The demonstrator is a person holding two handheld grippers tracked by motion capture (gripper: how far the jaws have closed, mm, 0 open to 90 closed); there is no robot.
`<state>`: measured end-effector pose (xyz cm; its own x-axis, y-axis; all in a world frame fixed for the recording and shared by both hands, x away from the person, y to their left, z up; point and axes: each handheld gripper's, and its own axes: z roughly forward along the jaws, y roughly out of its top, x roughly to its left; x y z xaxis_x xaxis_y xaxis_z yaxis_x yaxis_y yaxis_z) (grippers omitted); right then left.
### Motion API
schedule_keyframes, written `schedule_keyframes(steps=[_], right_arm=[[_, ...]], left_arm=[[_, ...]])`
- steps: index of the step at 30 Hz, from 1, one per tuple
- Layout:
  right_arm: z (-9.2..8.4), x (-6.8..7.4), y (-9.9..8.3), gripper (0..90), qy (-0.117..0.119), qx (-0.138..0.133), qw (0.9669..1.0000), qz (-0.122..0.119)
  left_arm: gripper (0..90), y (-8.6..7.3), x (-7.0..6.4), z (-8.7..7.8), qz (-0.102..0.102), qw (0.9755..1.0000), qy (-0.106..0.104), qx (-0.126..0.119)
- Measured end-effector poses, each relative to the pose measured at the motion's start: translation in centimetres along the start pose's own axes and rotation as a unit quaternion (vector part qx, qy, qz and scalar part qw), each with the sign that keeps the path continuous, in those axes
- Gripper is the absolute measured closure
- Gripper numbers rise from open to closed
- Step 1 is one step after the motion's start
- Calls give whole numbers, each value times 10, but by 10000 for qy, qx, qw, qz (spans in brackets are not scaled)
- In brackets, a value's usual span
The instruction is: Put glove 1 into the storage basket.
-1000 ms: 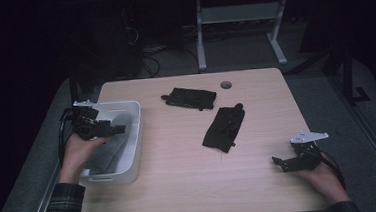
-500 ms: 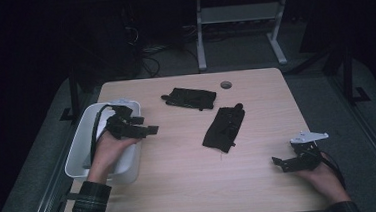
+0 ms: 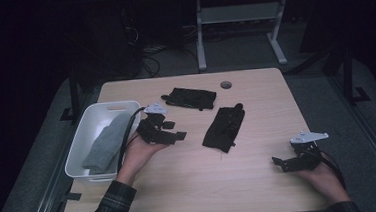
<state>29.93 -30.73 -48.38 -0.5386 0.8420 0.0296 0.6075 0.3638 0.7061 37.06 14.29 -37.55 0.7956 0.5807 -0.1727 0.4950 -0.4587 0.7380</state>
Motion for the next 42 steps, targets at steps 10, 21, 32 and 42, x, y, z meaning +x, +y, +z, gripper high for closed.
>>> schedule_keyframes(steps=[10,21,32,42], right_arm=[[0,0,0,32,2,-1,10000,2],[0,0,0,33,3,-5,10000,2],[0,0,0,33,0,2,10000,-4],[0,0,0,32,3,-1,10000,0]], left_arm=[[731,5,-8,53,164,9991,-367,106],[893,-3,-7,108,319,9976,-456,422],[895,-8,-16,131,443,9948,-502,766],[896,-14,-18,122,498,9923,-656,929]])
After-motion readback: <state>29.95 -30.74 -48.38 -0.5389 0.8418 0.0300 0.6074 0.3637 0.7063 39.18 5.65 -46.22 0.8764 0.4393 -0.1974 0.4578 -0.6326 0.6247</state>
